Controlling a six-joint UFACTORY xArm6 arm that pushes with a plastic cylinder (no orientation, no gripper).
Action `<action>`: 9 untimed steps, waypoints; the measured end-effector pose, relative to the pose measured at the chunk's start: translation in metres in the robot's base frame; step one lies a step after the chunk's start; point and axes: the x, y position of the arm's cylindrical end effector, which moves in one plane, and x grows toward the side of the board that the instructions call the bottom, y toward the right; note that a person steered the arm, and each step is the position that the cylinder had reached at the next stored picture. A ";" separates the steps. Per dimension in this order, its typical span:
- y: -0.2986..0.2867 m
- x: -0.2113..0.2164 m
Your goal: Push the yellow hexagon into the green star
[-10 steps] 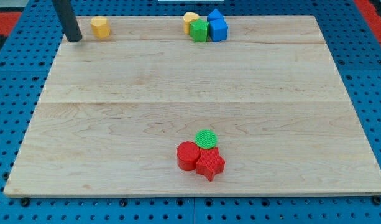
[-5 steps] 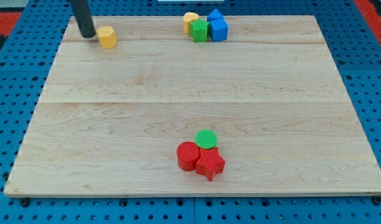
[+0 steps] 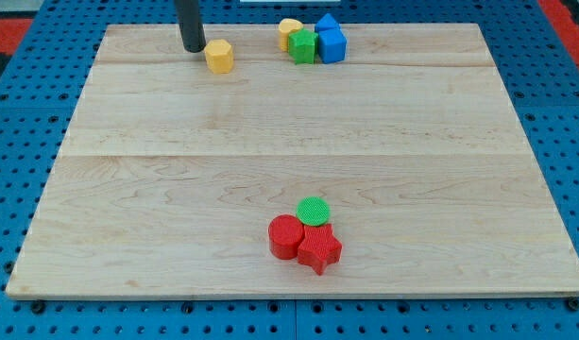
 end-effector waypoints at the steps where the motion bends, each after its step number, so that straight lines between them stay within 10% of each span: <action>1: 0.002 0.020; 9: 0.128 0.056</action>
